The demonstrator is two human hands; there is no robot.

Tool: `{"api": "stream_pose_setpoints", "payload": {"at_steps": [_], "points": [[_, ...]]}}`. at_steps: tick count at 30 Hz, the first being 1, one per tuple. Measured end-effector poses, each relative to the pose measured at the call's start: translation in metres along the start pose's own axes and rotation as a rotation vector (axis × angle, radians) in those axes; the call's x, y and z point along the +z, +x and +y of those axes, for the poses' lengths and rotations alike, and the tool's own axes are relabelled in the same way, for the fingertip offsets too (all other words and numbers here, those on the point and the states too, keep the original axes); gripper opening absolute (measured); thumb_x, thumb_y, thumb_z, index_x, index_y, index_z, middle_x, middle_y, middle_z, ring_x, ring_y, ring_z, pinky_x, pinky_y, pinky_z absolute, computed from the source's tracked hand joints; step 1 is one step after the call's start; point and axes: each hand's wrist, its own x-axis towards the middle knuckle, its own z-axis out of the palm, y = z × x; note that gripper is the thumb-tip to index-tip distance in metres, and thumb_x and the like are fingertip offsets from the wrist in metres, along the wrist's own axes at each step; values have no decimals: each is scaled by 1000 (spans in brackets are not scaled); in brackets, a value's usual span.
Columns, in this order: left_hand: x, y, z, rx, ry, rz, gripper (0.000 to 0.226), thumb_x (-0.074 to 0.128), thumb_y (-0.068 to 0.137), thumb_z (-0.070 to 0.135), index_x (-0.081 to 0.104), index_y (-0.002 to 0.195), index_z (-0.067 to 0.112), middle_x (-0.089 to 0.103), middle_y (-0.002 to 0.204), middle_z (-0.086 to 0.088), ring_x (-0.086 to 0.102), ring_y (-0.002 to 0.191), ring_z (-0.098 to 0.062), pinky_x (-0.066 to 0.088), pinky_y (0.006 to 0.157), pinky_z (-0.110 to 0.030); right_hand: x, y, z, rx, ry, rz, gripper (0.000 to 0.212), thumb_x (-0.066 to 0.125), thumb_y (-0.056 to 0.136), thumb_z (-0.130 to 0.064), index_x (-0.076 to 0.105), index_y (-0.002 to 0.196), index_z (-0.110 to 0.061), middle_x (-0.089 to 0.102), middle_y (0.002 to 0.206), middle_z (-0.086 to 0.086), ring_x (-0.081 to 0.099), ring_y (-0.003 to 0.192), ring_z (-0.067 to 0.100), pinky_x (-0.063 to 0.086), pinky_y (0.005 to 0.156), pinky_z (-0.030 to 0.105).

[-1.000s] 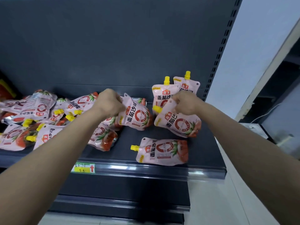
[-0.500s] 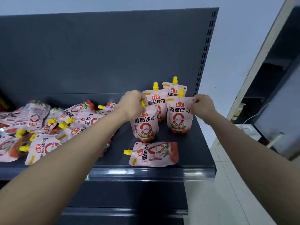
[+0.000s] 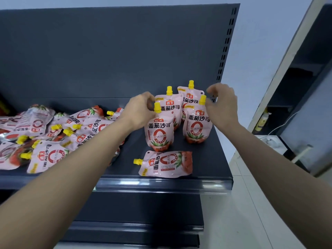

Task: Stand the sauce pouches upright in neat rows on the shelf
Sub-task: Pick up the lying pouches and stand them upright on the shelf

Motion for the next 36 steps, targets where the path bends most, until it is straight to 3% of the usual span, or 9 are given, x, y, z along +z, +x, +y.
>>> {"api": "stream_pose_setpoints", "payload": {"at_steps": [3,7,11,15,17,20,22,25,36], "points": [[-10,-8,-9,-40,-6,114,40,72,80,15,57,116,10,60,98,-1,58,93,-22,49,81,-33,-1,-11,-24,-123,148,-167,14,55,89,-4,63,98,-10,58,90,-6,53,75,8,48,75,20],[-19,-29,-30,-128,42,165,32,68,82,12,60,113,6,63,97,-6,60,91,-25,47,77,-32,19,-35,-48,-281,137,-764,13,60,90,-9,70,98,-10,66,92,-2,60,84,9,46,70,14],[-27,-57,-68,-297,87,171,28,66,81,10,62,108,4,62,93,-7,54,81,-22,37,69,-26,58,-61,-55,-444,-257,-1095,21,57,88,-11,61,68,-6,59,74,5,56,70,19,51,65,28],[-42,-77,-106,-482,154,157,19,70,80,17,61,93,6,61,92,-12,56,89,-30,42,69,-32,78,-76,-59,-386,-513,-1185,21,58,91,-28,62,101,-10,51,78,0,53,79,22,44,67,26],[-44,-80,-119,-564,158,170,30,71,81,23,46,66,13,51,72,-6,50,76,-26,35,55,-30,80,-76,-59,-333,-545,-1222,37,60,89,-36,60,114,-9,54,85,0,54,83,22,47,73,28],[-42,-80,-134,-708,76,211,45,73,80,28,37,58,10,43,57,-5,43,54,-22,29,45,-29,86,-76,-62,-307,-562,-1262,52,65,85,-43,56,123,-11,61,107,3,54,89,20,49,82,29],[-40,-76,-140,-779,-19,250,36,77,76,27,51,76,2,58,74,-12,56,64,-25,44,53,-31,91,-77,-64,-267,-562,-1277,55,68,82,-43,54,125,-12,62,113,3,56,92,20,51,86,30],[-39,-68,-143,-866,-159,360,78,82,70,24,36,129,0,46,131,-22,57,111,-36,53,86,-42,95,-76,-66,-233,-570,-1273,53,71,80,-40,57,121,-11,61,103,2,59,93,22,53,86,32],[-38,-55,-164,-921,-261,417,80,75,73,2,27,136,1,28,143,-25,51,117,-38,54,88,-44,99,-87,-66,-78,-487,-1171,56,74,79,-28,52,128,-11,58,126,6,55,116,27,47,100,39]]}}
